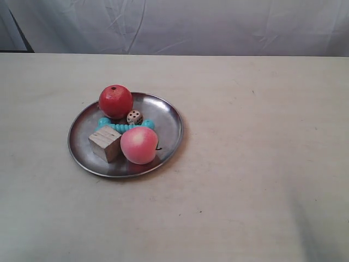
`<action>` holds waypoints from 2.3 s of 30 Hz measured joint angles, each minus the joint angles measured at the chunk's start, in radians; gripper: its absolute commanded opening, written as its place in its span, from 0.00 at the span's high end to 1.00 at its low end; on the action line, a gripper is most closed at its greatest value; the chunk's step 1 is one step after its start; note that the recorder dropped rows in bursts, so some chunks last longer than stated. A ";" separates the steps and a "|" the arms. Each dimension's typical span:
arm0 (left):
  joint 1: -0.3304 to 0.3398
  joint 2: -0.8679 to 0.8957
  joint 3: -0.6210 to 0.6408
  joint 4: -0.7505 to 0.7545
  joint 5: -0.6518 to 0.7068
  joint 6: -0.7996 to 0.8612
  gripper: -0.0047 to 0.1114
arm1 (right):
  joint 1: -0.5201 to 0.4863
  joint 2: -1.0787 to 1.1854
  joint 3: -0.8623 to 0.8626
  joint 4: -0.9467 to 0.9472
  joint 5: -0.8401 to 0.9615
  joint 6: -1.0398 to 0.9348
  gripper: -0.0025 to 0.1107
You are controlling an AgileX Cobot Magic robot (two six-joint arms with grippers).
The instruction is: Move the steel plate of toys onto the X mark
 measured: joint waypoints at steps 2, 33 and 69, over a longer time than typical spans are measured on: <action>0.000 0.000 0.000 0.000 0.000 0.000 0.96 | 0.000 0.000 0.010 0.001 -0.012 0.000 0.98; 0.000 0.000 0.000 0.000 -0.002 0.000 0.96 | 0.000 -0.039 0.014 0.107 0.006 -0.159 0.98; 0.000 0.000 0.000 0.000 -0.002 0.000 0.96 | 0.000 -0.039 0.014 0.150 0.008 -0.159 0.98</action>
